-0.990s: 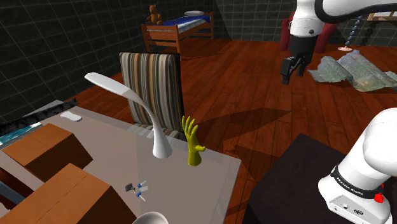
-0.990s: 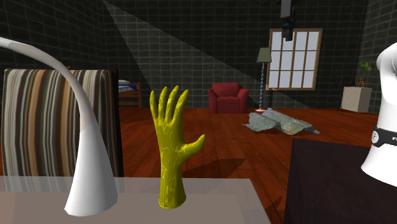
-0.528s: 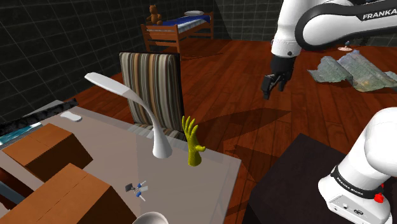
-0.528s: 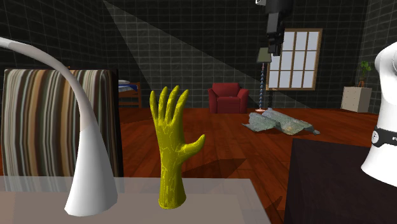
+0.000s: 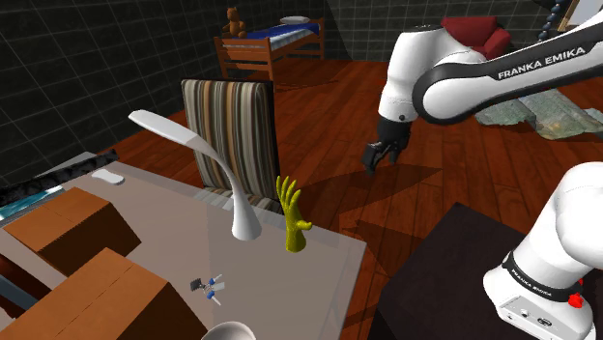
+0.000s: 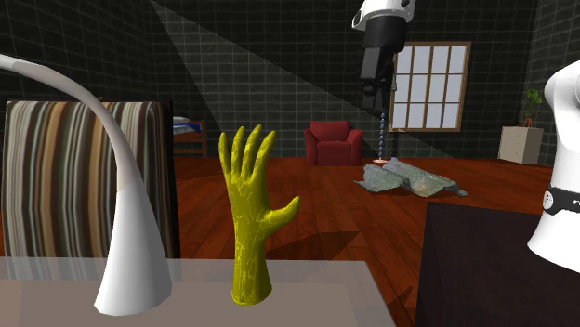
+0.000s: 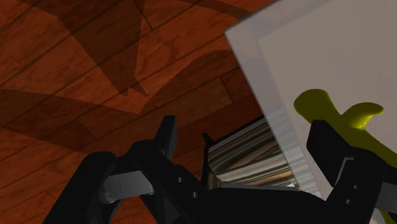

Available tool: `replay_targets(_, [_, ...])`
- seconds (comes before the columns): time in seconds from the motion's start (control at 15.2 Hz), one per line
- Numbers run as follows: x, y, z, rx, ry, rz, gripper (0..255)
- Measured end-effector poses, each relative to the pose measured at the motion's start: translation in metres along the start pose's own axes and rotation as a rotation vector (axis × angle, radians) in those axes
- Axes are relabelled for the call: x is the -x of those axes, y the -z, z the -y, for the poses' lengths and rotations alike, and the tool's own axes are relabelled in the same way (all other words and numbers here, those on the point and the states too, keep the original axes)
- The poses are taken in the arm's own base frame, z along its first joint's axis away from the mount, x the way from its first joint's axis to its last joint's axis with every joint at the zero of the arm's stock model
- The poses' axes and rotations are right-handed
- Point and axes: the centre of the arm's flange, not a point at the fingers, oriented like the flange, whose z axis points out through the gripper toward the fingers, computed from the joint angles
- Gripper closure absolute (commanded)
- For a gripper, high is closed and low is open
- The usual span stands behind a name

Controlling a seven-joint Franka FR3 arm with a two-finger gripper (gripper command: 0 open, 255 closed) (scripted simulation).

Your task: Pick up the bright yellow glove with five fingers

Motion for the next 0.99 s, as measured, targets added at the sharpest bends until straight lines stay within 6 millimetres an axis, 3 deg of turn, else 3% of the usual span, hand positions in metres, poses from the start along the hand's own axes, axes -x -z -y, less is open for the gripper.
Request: replay_targets(0.99, [-0.043, -0.112, 0.138, -0.086, 0.025, -0.118, 0])
